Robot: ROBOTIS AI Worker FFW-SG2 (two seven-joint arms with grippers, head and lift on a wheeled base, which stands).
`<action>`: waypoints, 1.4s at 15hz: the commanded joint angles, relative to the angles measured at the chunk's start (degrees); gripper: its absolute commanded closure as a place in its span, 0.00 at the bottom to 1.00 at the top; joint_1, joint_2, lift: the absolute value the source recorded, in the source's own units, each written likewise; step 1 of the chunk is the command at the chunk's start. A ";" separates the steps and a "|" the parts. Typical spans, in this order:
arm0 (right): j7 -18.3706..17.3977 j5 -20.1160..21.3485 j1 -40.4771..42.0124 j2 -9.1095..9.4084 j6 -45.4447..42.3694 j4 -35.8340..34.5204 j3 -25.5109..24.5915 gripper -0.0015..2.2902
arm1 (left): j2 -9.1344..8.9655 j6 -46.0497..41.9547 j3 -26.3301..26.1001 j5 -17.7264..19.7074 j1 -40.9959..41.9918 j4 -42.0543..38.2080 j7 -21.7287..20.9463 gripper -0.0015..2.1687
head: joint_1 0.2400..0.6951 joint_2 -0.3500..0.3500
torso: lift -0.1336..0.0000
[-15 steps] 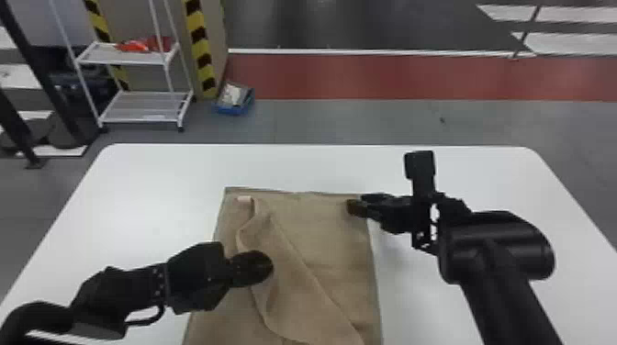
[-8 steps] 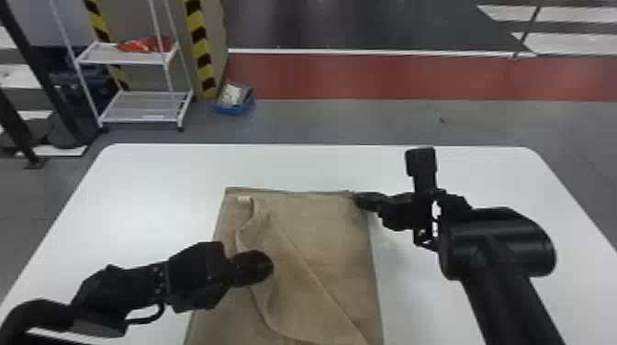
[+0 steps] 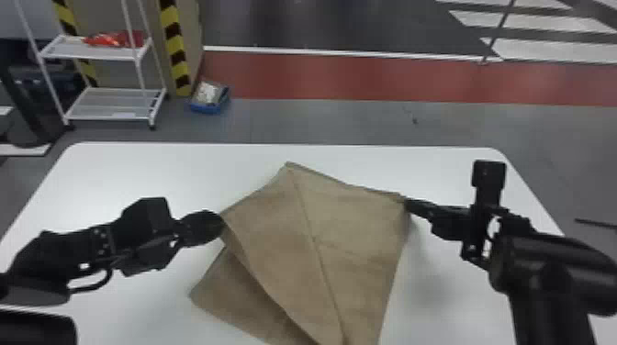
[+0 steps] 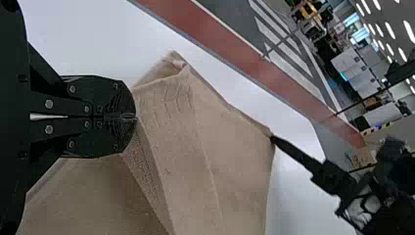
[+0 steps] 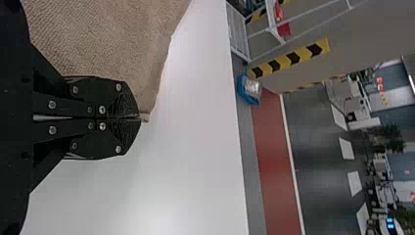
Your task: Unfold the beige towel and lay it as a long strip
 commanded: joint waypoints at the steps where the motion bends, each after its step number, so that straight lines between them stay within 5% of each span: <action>1: 0.05 -2.98 7.24 -0.94 1.33 -8.58 -8.40 0.93 | -0.19 0.88 1.23 0.36 -1.94 1.67 1.30 0.79 | 1.00 0.30 | 0.17; 4: 1.10 -8.61 17.26 -0.67 1.33 -17.98 -17.19 0.93 | -0.37 2.29 2.46 0.36 -2.47 2.82 3.50 0.79 | 1.00 0.15 | 0.17; 9: 1.02 -12.30 30.71 1.75 0.80 -30.46 -18.59 0.92 | -2.13 4.40 9.32 0.63 0.17 0.88 4.38 0.79 | 1.00 0.09 | 0.17; 10: 1.10 -13.09 32.03 1.75 0.63 -31.78 -17.63 0.82 | -2.21 4.40 11.51 1.33 1.93 -0.79 4.29 0.79 | 1.00 0.10 | 0.17; 11: 1.10 -12.83 32.73 1.75 0.10 -33.10 -16.48 0.54 | -2.21 4.40 13.89 2.30 4.21 -2.72 4.29 0.79 | 1.00 0.12 | 0.17; 12: 1.10 -12.30 33.17 1.75 0.28 -34.51 -15.69 0.12 | -2.21 4.22 15.47 2.91 5.71 -3.78 4.38 0.79 | 1.00 0.15 | 0.17; 13: 1.10 -11.86 33.78 1.75 0.80 -36.18 -15.78 0.00 | -2.21 4.22 15.99 3.44 6.06 -3.95 4.38 0.79 | 1.00 0.18 | 0.17; 14: 1.10 -10.80 34.49 1.75 1.16 -37.85 -15.96 0.00 | -2.21 4.22 16.26 3.88 6.24 -3.95 4.47 0.79 | 1.00 0.24 | 0.17; 18: 5.06 0.71 35.72 1.75 -3.41 -41.62 -15.69 0.03 | -2.21 4.22 17.05 5.02 6.32 -3.78 5.52 0.79 | 1.00 0.26 | 0.17; 21: 19.30 24.53 35.63 1.75 -29.43 -41.36 -12.09 0.04 | -2.13 4.22 17.84 5.02 6.32 -3.95 5.43 0.79 | 1.00 0.27 | 0.17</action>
